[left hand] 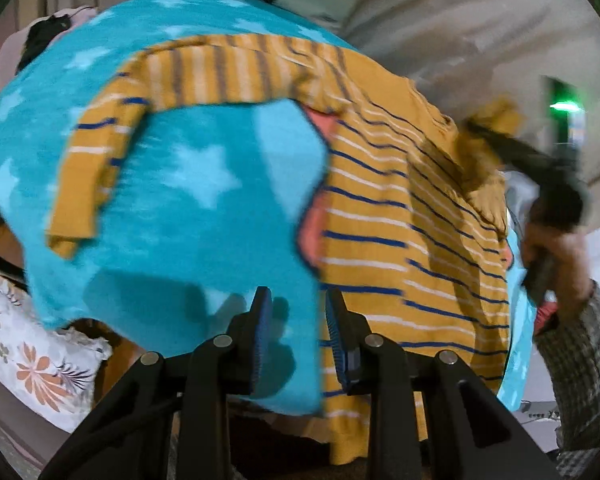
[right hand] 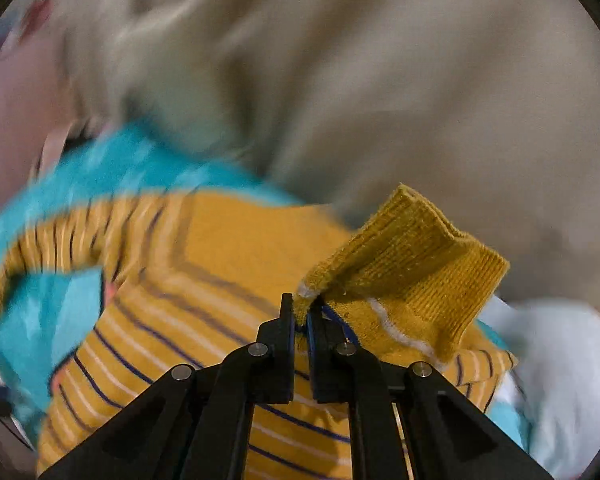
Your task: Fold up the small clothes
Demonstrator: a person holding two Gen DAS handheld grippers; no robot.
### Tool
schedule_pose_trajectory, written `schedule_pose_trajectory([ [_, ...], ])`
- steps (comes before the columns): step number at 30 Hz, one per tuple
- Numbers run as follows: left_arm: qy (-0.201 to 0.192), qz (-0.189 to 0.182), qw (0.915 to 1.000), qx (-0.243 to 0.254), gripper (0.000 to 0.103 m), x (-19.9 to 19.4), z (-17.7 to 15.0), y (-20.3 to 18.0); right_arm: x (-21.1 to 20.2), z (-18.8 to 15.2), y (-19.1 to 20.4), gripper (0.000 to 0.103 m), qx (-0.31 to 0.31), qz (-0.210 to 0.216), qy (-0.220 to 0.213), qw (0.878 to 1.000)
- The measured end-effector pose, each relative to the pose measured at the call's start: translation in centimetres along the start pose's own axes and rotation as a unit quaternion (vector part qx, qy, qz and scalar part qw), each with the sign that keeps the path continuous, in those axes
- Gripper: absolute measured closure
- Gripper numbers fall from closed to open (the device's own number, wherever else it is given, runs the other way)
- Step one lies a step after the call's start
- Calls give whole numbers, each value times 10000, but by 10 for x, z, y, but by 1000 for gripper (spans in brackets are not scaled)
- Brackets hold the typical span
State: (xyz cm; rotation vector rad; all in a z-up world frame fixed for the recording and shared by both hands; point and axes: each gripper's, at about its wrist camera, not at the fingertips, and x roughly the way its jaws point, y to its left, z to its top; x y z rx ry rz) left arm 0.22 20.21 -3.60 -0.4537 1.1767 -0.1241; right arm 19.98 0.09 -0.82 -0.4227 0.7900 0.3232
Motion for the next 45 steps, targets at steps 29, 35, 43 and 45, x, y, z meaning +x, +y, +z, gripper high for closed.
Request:
schedule_pose_trajectory([
  [29,-302,11,9985,-456,69,-22,64,101,120,20,9,51,1446,293,1257,9810],
  [35,-510,133,9961,-703,69,-37,65,123,87,37,12,51,1567,348,780,9839],
  [43,-771,522,9901,-1047,69,-57,62,155,69,58,96,51,1147,1557,816,9777],
  [45,-859,688,9847,-1349,69,-67,60,177,51,61,136,51,912,2231,816,9671],
])
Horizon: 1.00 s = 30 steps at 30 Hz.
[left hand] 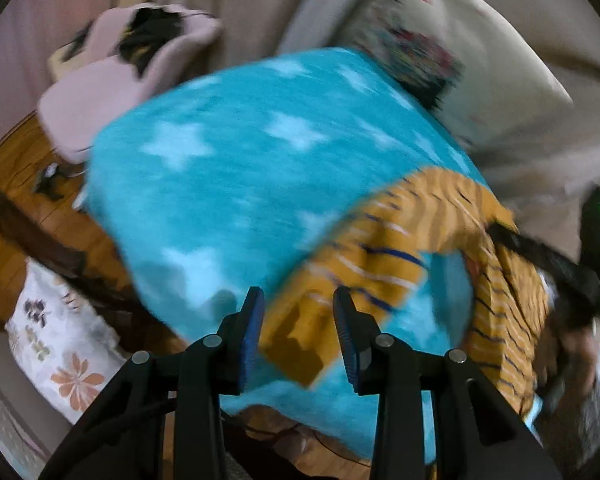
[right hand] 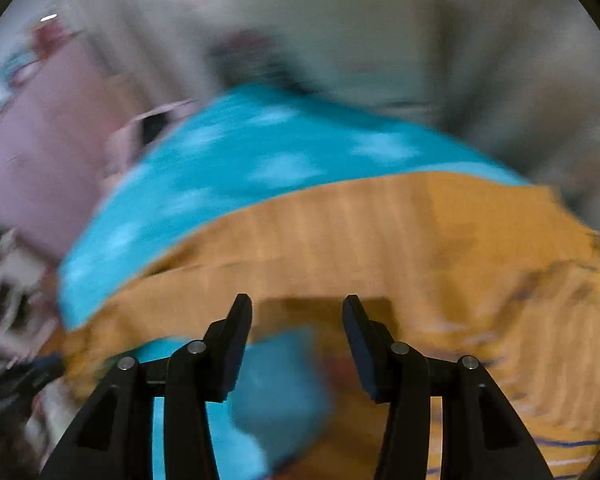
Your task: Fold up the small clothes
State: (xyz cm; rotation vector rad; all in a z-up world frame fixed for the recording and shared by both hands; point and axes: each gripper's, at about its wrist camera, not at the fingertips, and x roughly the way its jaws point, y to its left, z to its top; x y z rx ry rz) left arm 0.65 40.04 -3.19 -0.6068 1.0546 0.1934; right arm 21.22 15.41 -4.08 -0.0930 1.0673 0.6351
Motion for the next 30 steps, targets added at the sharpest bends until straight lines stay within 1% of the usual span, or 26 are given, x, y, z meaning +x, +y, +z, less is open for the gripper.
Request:
schedule_pose_trajectory([
  [1,-30,50,9999,-105,69,-3,2,9,1,-5,26,51,-120,386,53,9992],
  [4,-207,270,9983,-472,69,-15,5,38,6,-14,76,49,-363,1035,178,9938],
  [5,-271,342,9973,-585,68,-20,6,48,7,-16,88,48,-448,1151,202,9921],
  [6,-318,402,9964,-672,68,-24,6,56,9,-20,105,44,-631,1289,222,9894],
  [8,-416,515,9941,-864,68,-32,5,73,15,-30,142,39,-1130,1475,331,9820],
  [9,-458,551,9929,-944,68,-35,4,80,18,-37,156,39,-1335,1537,418,9782],
  [10,-498,587,9917,-1026,68,-39,3,87,24,-45,171,39,-1569,1552,521,9740],
  [11,-535,626,9904,-1112,67,-43,2,94,32,-56,189,39,-1885,1469,631,9690],
  [13,-582,669,9884,-1232,66,-48,-2,104,46,-70,207,38,-2270,1260,750,9628],
  [14,-592,684,9876,-1283,65,-50,-5,108,57,-81,219,38,-2530,991,768,9593],
  [16,-581,690,9869,-1336,65,-51,-7,112,74,-90,229,38,-2782,633,742,9556],
  [17,-571,683,9869,-1349,65,-51,-9,113,80,-95,233,39,-2885,476,695,9538],
  [18,-563,674,9869,-1353,65,-51,-10,113,82,-97,236,43,-2926,382,614,9535],
  [19,-551,665,9871,-1351,65,-51,-11,113,84,-95,237,51,-2878,408,573,9551],
  [20,-539,642,9874,-1346,65,-50,-11,112,83,-92,236,77,-2759,499,598,9580],
  [21,-528,605,9877,-1342,65,-48,-10,111,81,-87,234,88,-2608,535,620,9619],
  [22,-523,575,9880,-1338,65,-48,-10,109,77,-81,230,88,-2491,595,605,9647],
  [24,-507,494,9892,-1286,65,-44,-7,102,58,-66,212,92,-2011,914,470,9742],
  [26,-504,440,9907,-1185,65,-42,-4,92,37,-48,198,92,-1645,1082,280,9800],
  [29,-468,292,9936,-989,65,-37,-1,69,1,-28,170,92,-1273,1171,-67,9849],
  [30,-448,241,9947,-889,65,-35,0,59,-16,-21,152,92,-1099,1179,-206,9867],
])
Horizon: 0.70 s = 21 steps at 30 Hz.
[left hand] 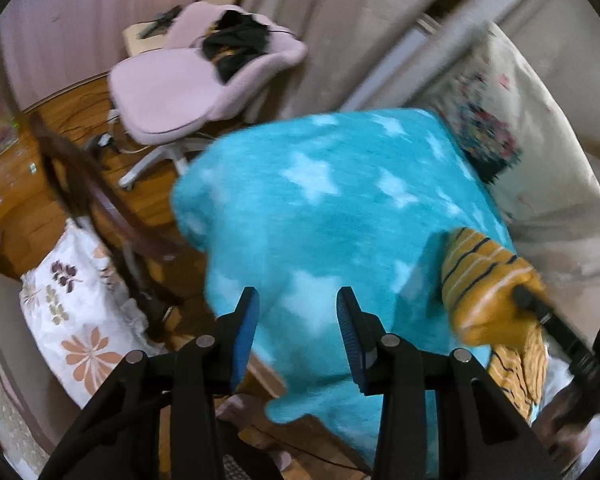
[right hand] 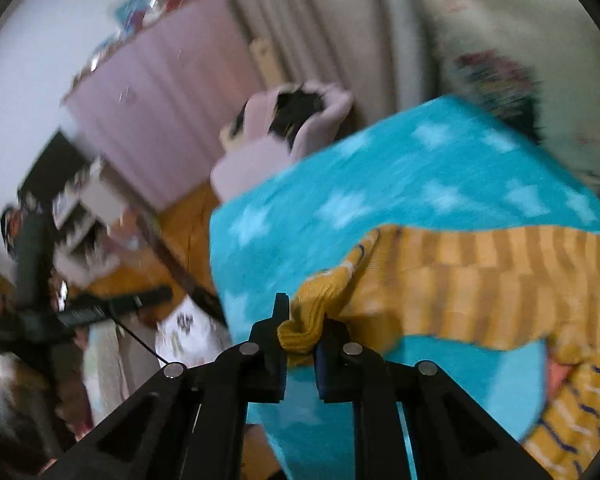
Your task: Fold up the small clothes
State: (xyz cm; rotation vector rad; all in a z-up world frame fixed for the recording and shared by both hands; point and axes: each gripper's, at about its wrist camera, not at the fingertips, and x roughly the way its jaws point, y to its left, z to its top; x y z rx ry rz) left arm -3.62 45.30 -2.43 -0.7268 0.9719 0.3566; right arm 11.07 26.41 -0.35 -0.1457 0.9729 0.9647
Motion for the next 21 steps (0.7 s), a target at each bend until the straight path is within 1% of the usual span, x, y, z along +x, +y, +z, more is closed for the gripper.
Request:
schedule_pose_trajectory([
  [3,76,-172,9992,364,65,5,-8,-37,-46,0,-40,92,411,-196,-272,9986],
  [5,161,-315,9971,673,63,9,-18,-67,-84,-11,-91,92,851,-571,-476,9936],
  [6,226,-395,9954,849,61,12,-25,-84,-96,-17,-106,92,1000,-703,-526,9911],
  [7,272,-451,9936,996,58,15,-30,-98,-116,-27,-133,92,1246,-931,-596,9860],
  [9,364,-551,9883,1374,57,24,-48,-133,-147,-46,-176,92,1582,-1376,-689,9753],
  [11,475,-648,9812,1753,57,37,-66,-169,-175,-69,-217,92,1839,-1902,-728,9616],
  [12,529,-697,9776,1916,57,43,-75,-187,-191,-84,-241,92,2014,-2174,-717,9524],
  [14,680,-839,9707,2146,57,55,-89,-219,-210,-107,-275,92,2326,-2459,-708,9383],
  [16,798,-1003,9644,2314,57,65,-100,-250,-224,-124,-302,92,2594,-2559,-683,9287],
  [18,880,-1250,9571,2461,56,77,-107,-287,-232,-138,-322,92,2781,-2589,-647,9227],
  [19,944,-1361,9532,2528,47,84,-109,-303,-234,-143,-329,92,2860,-2557,-634,9213],
  [20,1057,-1460,9480,2622,44,96,-111,-322,-235,-145,-335,92,2934,-2492,-641,9207],
  [21,1117,-1455,9464,2658,44,108,-111,-335,-234,-147,-339,92,2984,-2433,-670,9205],
])
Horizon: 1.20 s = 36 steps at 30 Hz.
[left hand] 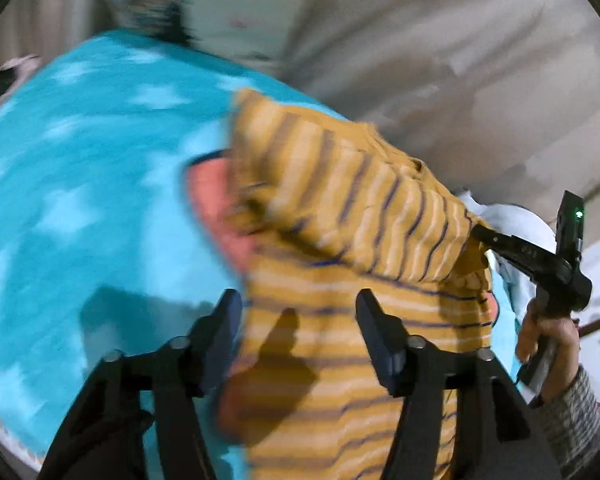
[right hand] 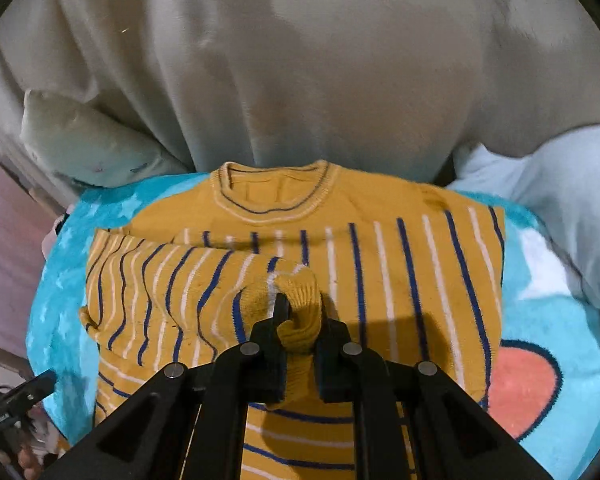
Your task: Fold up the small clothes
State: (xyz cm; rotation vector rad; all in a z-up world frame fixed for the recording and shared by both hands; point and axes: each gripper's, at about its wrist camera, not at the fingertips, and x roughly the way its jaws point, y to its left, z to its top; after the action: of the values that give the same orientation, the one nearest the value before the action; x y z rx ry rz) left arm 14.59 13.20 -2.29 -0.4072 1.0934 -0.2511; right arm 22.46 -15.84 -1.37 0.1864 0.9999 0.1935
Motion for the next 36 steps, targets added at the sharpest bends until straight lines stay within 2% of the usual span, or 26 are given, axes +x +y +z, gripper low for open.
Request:
schedule_pose_trajectory([
  [3,210,32,9997,-125,44,41,25,-7,-3,4,-5,92,128,196,-59,9997],
  [5,225,-55,9982,-553,44,58,40,7,-10,4,5,92,159,397,-110,9990],
  [6,239,-133,9969,-738,51,64,46,12,-14,5,8,92,132,476,-138,9987],
  [7,273,-205,9955,-887,81,69,51,17,-18,4,10,92,101,513,-159,9985],
  [8,336,-230,9940,-1013,96,73,56,21,-21,5,12,92,52,547,-183,9983],
  [10,101,-284,9925,-1185,96,65,59,22,-27,6,16,92,-24,535,-242,9983],
  [13,-287,-215,9960,-818,96,40,58,0,-40,12,13,92,-66,450,-417,9981],
  [16,-455,-170,9980,-407,96,27,54,-28,-48,19,0,93,-85,230,-577,9980],
  [18,-367,-121,9990,-224,96,37,52,-42,-47,24,-14,92,4,48,-600,9982],
  [20,-53,62,10000,-56,92,61,43,-49,-36,27,-29,92,62,-259,-565,9980],
  [22,299,300,9991,50,88,83,30,-48,-15,23,-48,92,239,-512,-322,9979],
  [23,431,404,9982,119,86,90,23,-47,0,18,-61,90,438,-639,-69,9970],
  [24,425,464,9979,167,86,90,18,-45,9,14,-69,85,560,-746,93,9956],
  [26,352,415,9982,239,76,77,16,-45,24,0,-91,85,878,-1054,361,9899],
  [28,280,248,9990,234,67,56,13,-40,14,-13,-110,79,1375,-754,236,9874],
  [30,116,171,9995,219,61,32,11,-33,-6,-22,-123,61,1715,-466,12,9841],
  [32,-64,267,9994,197,51,9,5,-25,-27,-31,-127,60,1716,-451,-170,9840],
  [34,-186,393,9990,58,49,-6,-6,-9,-43,-42,-127,60,1683,-273,-205,9851],
  [36,-99,442,9987,-212,49,-13,-20,8,-55,-60,-122,57,1729,19,-127,9848],
])
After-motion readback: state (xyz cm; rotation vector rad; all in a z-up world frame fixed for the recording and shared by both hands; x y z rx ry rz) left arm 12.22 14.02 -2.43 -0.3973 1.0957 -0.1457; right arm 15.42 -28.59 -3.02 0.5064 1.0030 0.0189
